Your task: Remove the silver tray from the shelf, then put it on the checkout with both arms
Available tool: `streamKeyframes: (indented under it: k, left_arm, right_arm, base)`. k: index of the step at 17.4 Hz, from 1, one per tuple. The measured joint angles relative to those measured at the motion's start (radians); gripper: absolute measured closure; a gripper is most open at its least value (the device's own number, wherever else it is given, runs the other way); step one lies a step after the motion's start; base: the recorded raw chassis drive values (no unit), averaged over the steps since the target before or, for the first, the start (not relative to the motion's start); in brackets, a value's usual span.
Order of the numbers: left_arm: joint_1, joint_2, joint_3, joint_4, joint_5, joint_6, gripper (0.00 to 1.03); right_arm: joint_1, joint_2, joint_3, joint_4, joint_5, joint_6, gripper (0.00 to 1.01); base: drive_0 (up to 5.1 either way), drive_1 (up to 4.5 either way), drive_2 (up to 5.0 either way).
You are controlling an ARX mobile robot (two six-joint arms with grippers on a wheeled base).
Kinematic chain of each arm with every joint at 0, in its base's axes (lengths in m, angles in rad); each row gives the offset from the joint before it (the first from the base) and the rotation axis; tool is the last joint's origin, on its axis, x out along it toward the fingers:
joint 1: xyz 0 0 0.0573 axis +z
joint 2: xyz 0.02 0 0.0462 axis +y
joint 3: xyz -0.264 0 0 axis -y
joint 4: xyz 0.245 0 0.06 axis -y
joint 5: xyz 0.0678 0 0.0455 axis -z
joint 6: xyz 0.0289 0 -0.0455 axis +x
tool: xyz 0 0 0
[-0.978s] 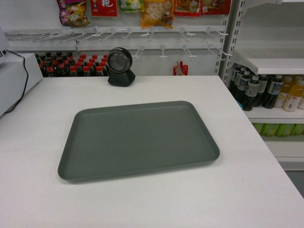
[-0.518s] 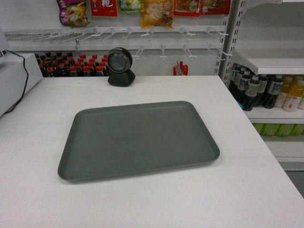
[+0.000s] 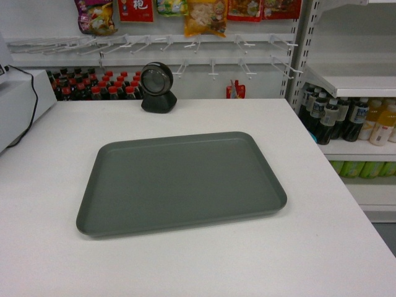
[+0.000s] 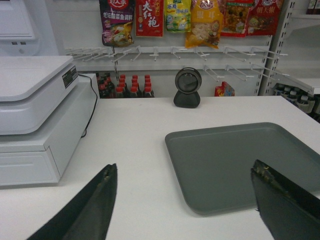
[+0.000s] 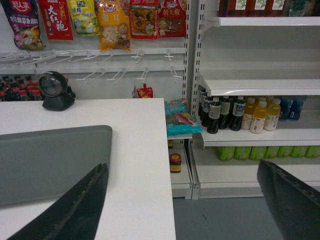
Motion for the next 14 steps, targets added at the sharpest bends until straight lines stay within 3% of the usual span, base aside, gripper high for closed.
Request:
streamKeyframes:
  k: [1, 14]
  left_arm:
    - [0.0, 0.0, 0.0, 0.0, 0.0, 0.001, 0.04]
    - [0.0, 0.0, 0.0, 0.0, 0.0, 0.001, 0.05]
  right_arm:
    - [0.0, 0.0, 0.0, 0.0, 0.0, 0.0, 0.04]
    - [0.0, 0.0, 0.0, 0.0, 0.0, 0.0, 0.03]
  base:
    - [0.0, 0.0, 0.0]
    - [0.0, 0.0, 0.0]
